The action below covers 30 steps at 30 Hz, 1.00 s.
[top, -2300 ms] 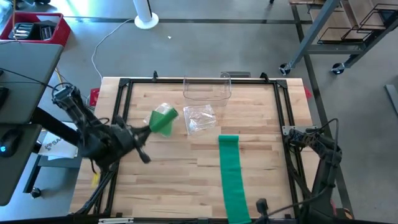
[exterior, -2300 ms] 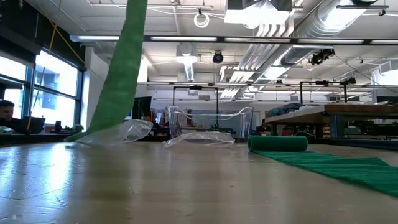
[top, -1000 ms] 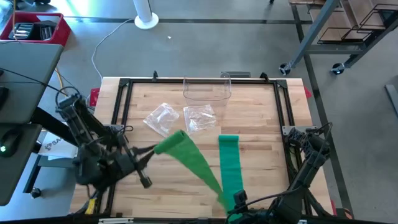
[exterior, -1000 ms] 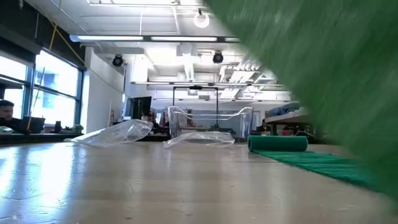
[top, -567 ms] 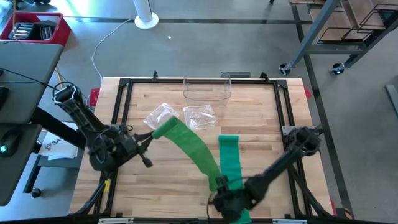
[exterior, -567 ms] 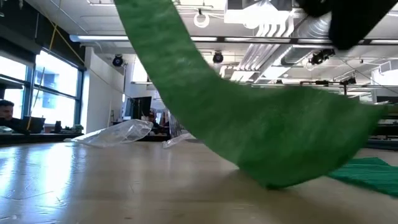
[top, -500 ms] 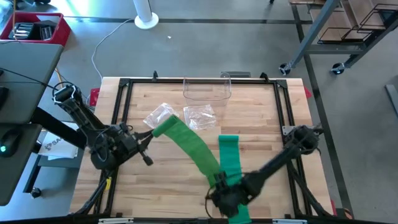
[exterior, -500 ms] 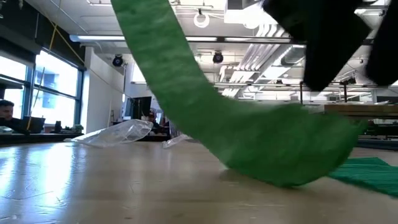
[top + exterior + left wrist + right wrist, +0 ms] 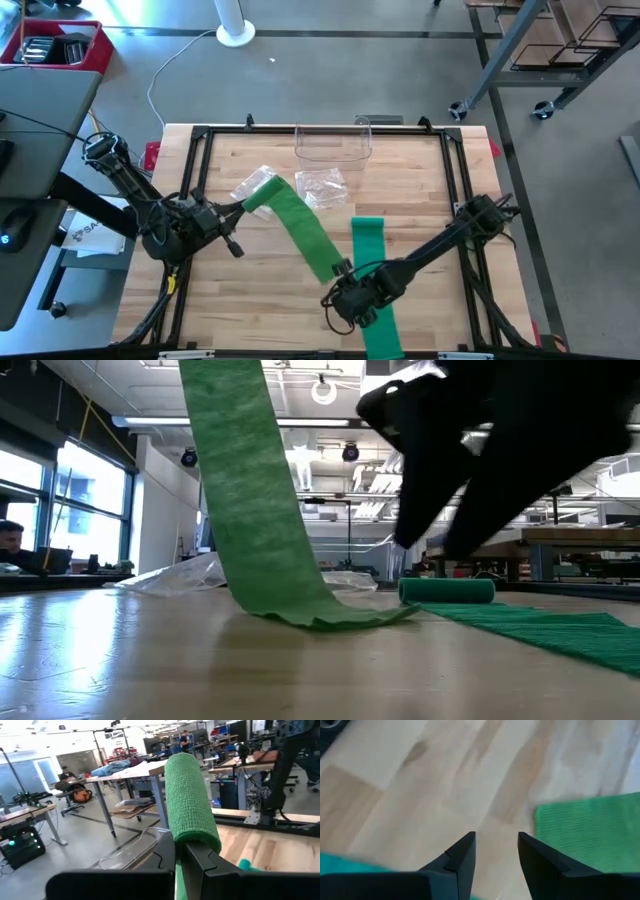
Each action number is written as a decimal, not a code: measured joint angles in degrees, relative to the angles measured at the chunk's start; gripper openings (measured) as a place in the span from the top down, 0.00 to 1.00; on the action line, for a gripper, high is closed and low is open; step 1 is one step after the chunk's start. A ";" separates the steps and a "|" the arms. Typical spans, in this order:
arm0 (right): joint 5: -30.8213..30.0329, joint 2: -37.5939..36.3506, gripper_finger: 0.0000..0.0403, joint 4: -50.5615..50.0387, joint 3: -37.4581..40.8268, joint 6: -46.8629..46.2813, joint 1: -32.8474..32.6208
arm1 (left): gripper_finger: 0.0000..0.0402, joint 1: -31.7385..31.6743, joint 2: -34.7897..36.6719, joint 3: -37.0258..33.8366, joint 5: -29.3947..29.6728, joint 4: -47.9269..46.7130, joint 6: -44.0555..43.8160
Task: Roll bandage
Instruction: Roll the green bandage on the table
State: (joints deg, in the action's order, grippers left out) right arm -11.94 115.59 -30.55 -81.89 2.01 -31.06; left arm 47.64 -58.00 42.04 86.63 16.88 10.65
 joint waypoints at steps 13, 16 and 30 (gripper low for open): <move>4.76 5.58 0.66 1.75 -0.07 4.55 9.42 | 0.99 0.00 0.00 0.00 -3.23 -6.10 -7.41; 6.87 6.50 0.73 1.65 -0.32 5.47 10.21 | 0.99 -0.02 0.00 0.00 -3.22 -9.06 -10.51; 6.62 6.37 0.99 -1.66 -2.05 -1.20 4.89 | 0.99 -1.46 0.22 0.07 -9.01 -20.91 -24.55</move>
State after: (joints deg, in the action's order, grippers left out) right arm -5.32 121.96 -32.21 -83.93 0.81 -26.16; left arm 46.18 -57.78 42.11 77.62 -4.02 -13.89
